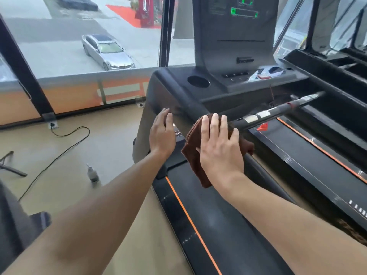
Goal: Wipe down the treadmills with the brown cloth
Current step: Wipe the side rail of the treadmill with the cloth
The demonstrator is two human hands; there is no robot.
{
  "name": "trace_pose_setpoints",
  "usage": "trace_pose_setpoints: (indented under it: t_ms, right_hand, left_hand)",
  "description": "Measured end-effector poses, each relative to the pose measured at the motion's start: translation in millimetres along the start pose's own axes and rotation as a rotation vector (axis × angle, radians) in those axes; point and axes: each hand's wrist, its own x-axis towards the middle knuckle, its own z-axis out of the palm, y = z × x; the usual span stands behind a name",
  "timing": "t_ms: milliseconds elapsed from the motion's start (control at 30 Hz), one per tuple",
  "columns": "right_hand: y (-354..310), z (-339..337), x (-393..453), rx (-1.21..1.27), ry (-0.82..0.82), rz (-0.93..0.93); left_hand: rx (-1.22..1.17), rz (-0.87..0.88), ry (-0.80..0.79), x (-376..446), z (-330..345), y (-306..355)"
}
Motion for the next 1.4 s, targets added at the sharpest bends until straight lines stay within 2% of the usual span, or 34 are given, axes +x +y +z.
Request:
trace_pose_setpoints:
  t_ms: [300, 500, 633, 767, 900, 1100, 1167, 1267, 1400]
  right_hand:
    - [-51, 2, 114, -0.125, 0.050, -0.162]
    - [-75, -3, 212, -0.211, -0.016, -0.367]
    - [-78, -18, 263, 0.050, -0.110, -0.321]
    - [-74, -26, 280, 0.290, -0.210, -0.112]
    - [-78, -21, 267, 0.263, -0.216, -0.022]
    - [-60, -13, 196, 0.117, -0.182, -0.081]
    - [-50, -14, 162, 0.103, -0.175, -0.076]
    - [-26, -12, 105, 0.121, -0.160, -0.053]
    - [25, -17, 16, 0.259, -0.152, -0.022]
  left_hand:
    - [-0.026, 0.014, -0.004, 68, -41, -14]
    - [-0.061, 0.057, -0.046, 109, -66, -12]
    - [-0.076, 0.008, -0.114, 116, -77, -24]
    - [-0.085, -0.047, -0.225, 101, -78, -45]
    - [-0.117, -0.099, -0.306, 65, -65, -63]
    - [-0.162, -0.067, -0.253, 22, -55, -40]
    - [-0.264, -0.089, -0.229, 4, -49, -17]
    - [-0.492, -0.241, -0.181, -35, -33, 18]
    - [-0.584, -0.246, -0.294, -108, -3, 46]
